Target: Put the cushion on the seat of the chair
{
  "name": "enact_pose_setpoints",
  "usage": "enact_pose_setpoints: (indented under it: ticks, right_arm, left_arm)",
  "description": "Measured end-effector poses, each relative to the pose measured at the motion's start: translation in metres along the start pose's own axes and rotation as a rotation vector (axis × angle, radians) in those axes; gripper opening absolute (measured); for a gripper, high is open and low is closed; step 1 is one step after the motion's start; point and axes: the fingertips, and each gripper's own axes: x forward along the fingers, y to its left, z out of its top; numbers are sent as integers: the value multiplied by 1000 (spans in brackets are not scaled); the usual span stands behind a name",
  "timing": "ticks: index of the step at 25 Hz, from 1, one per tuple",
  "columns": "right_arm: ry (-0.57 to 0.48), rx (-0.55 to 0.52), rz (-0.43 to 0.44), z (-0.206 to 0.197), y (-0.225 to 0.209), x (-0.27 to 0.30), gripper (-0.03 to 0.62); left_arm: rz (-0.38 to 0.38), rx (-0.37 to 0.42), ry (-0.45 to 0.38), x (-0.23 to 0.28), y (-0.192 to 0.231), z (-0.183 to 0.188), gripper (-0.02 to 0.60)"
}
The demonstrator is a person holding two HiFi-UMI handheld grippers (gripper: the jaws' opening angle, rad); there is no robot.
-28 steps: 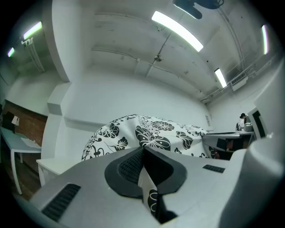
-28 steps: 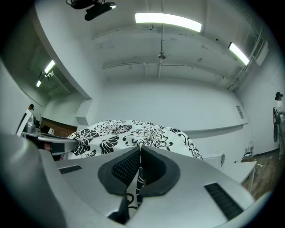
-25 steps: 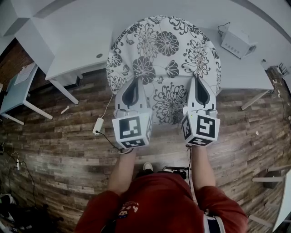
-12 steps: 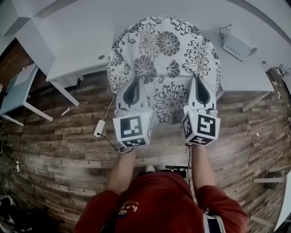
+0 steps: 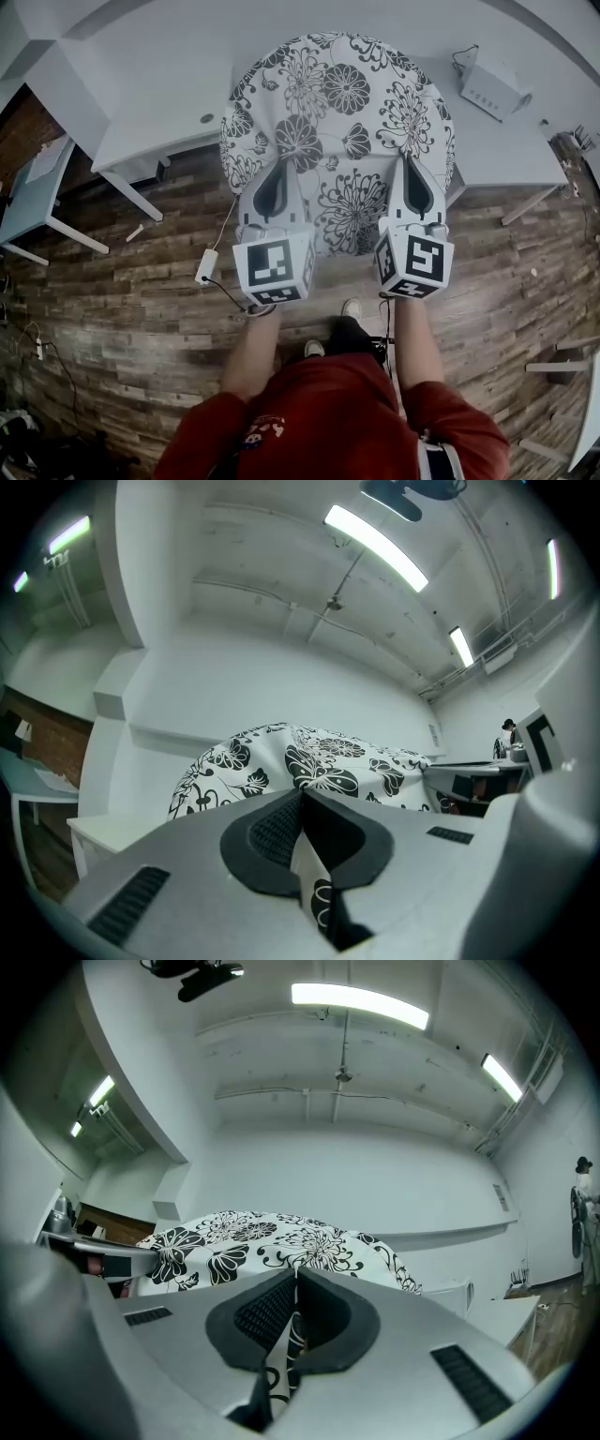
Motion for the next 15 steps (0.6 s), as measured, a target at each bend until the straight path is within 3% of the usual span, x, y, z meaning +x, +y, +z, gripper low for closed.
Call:
enact_pose_setpoints:
  ticks: [15]
  right_arm:
    - [-74,-8,1,-10,0,3,29]
  left_arm:
    - [-5,29,-69,4,1,-10,29]
